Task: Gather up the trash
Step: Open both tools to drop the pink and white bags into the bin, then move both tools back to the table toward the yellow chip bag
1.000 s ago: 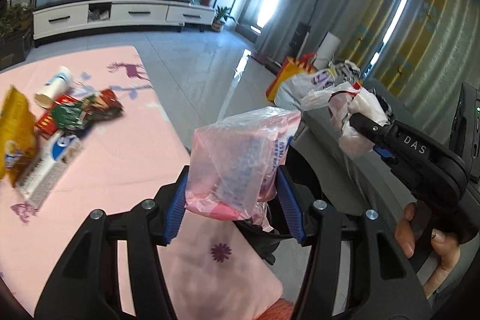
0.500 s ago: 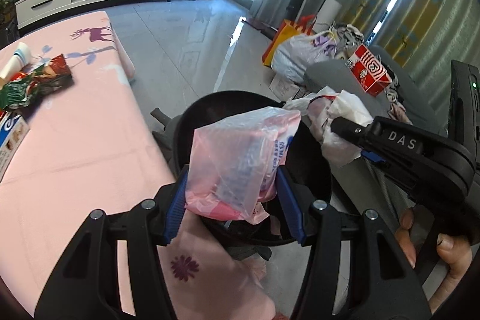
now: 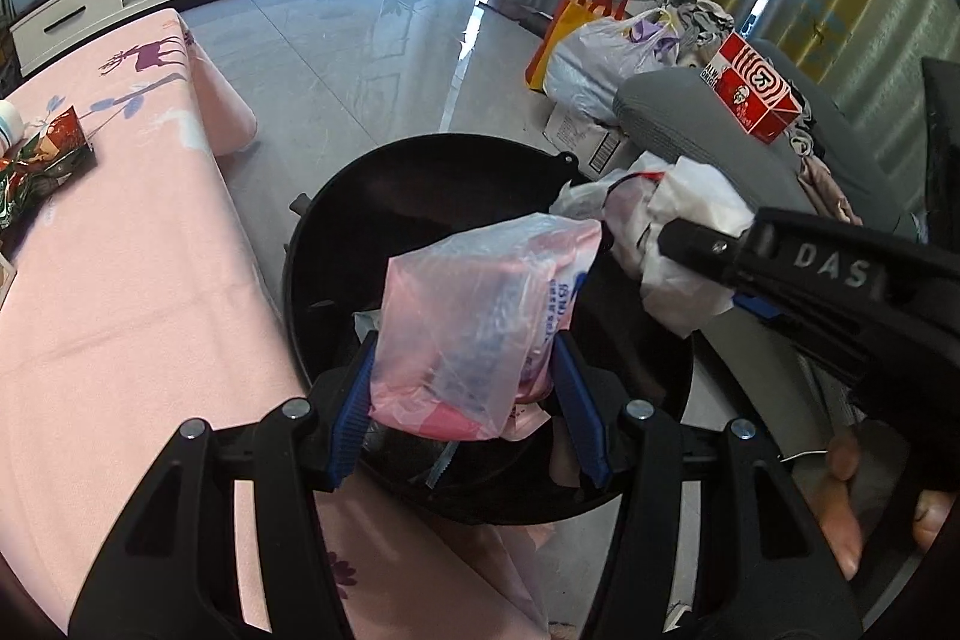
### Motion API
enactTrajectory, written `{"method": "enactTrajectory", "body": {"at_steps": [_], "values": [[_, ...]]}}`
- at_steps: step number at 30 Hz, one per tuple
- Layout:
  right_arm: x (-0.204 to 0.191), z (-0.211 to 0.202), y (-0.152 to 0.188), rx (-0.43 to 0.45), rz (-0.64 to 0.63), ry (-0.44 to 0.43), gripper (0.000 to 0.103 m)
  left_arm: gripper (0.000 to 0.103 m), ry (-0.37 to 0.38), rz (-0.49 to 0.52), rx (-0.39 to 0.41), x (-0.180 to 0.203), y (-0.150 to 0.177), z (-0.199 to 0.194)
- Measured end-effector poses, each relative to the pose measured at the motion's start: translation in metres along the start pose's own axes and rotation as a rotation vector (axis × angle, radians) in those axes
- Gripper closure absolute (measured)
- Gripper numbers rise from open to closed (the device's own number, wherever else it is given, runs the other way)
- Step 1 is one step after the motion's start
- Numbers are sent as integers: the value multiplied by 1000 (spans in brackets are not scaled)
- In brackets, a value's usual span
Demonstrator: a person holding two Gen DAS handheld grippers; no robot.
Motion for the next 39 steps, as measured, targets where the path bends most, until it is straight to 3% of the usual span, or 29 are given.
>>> {"method": "enactTrajectory", "body": {"at_steps": [3,8,11,18,20,23,29,39], "values": [[4,-1,-1,-2,12,-7,75,45,6,0,-10,1,0,2],[3,-4,-1,2,18,-15,65,42,7,2,-13,1,0,1],[-1,-9,-1,14,8,-17,59,27,-12,12,-1,1,-1,-3],[-19,-29,0,61,-28,-56,44,13,-54,24,62,-8,-2,-34],[-26,-38,2,86,-41,-74,34,9,-69,24,83,-12,-1,-45],[-41,-49,5,126,-67,-103,20,4,-103,16,122,-27,2,-68],[-74,-70,16,191,-111,-152,6,3,-182,-45,188,-65,12,-115],[-152,-95,60,192,-248,-338,3,3,-361,-191,250,-157,55,-194]]}}
Point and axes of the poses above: each gripper's, at about its wrist camera, not at the fingertips, and z roughly the way its jaws point, x to its right, y to its underside, the point moved 5 cm from there along z, roughly the way its jaws point, and after that the axes turned 11 degrees about z, right-handed, at the moved point
